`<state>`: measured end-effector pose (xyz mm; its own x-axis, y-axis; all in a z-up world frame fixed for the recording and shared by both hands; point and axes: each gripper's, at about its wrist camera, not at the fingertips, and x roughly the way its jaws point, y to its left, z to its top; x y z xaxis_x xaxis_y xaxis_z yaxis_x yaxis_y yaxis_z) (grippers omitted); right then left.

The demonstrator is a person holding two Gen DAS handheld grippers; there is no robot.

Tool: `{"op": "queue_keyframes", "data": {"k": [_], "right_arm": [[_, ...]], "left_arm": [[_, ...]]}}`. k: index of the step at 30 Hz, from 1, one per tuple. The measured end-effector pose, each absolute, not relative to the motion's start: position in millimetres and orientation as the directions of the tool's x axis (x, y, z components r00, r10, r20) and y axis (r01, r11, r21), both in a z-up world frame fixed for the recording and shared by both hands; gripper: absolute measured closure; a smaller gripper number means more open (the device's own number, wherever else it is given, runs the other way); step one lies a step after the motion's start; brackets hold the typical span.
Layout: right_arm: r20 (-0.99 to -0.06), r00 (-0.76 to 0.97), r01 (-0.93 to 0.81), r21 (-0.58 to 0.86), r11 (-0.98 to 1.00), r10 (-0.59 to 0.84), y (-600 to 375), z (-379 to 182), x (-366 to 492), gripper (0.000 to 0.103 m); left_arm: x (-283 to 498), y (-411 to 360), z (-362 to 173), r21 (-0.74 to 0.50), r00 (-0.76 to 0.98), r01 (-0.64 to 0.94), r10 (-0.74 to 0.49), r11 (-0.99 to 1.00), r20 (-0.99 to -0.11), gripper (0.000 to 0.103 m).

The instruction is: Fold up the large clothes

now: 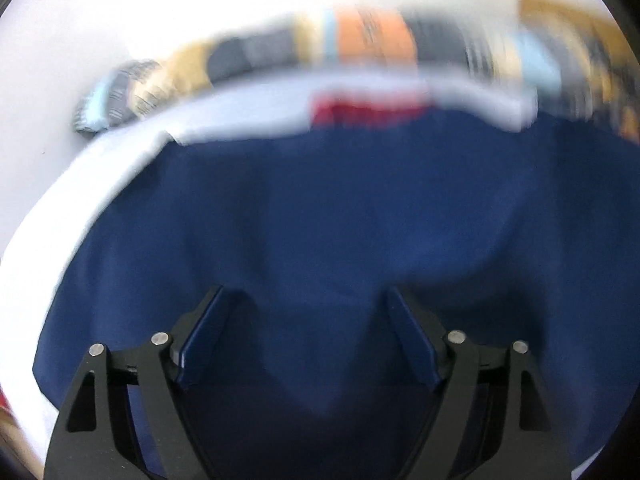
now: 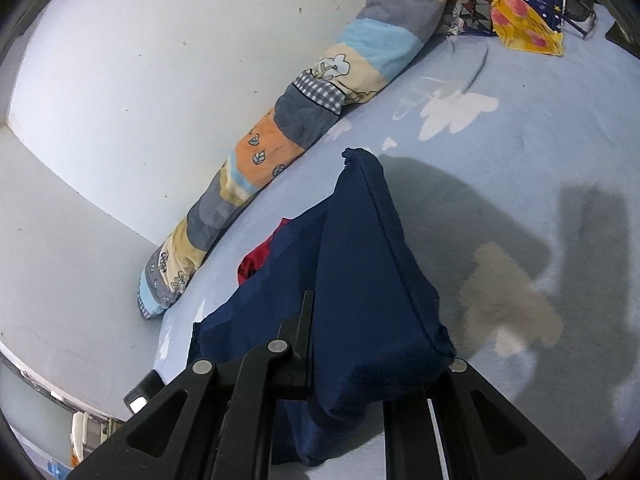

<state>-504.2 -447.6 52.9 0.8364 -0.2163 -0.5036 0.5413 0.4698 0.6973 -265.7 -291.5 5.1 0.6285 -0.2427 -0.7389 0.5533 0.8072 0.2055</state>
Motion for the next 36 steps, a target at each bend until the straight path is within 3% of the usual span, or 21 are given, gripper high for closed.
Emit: {"op": "queue_keyframes", "data": {"k": [2, 6, 12, 17, 24, 29, 36], "right_arm": [[-0.502, 0.836, 0.54, 0.688, 0.485, -0.219, -444.8, 54.9, -502.8, 0.092], [-0.495, 0.84, 0.534, 0.684, 0.497, -0.221, -441.4, 58.8, -503.2, 0.092], [-0.506, 0.831, 0.54, 0.639, 0.548, -0.23, -432.1, 67.4, -500.1, 0.092], [-0.524, 0.816, 0.559, 0.605, 0.567, -0.244, -419.5, 81.8, -486.0, 0.092], [-0.558, 0.792, 0.564, 0.511, 0.649, -0.249, -370.8, 121.3, -439.5, 0.092], [-0.578, 0.784, 0.51, 0.394, 0.765, -0.226, -298.0, 142.8, -370.8, 0.091], [-0.668, 0.731, 0.324, 0.157, 0.933, -0.142, -145.4, 68.2, -240.6, 0.092]], "left_arm": [[-268.3, -289.8, 14.0, 0.21, 0.631, 0.575, -0.265, 0.791, -0.73, 0.022], [-261.8, -260.8, 55.1, 0.066, 0.608, 0.568, -0.364, 0.821, -0.706, 0.022], [-222.9, -196.4, 112.1, 0.045, 0.658, 0.513, -0.359, 0.857, -0.662, 0.02], [-194.6, -165.4, 86.5, -0.02, 0.584, 0.484, -0.34, 0.875, -0.737, 0.021], [-173.2, -96.8, 120.9, -0.077, 0.677, 0.402, -0.353, 0.912, -0.646, 0.02], [-145.6, -33.2, 123.9, -0.147, 0.696, 0.311, -0.331, 0.939, -0.637, 0.02], [-126.9, 15.0, 113.4, -0.165, 0.69, 0.241, -0.288, 0.956, -0.664, 0.02]]}}
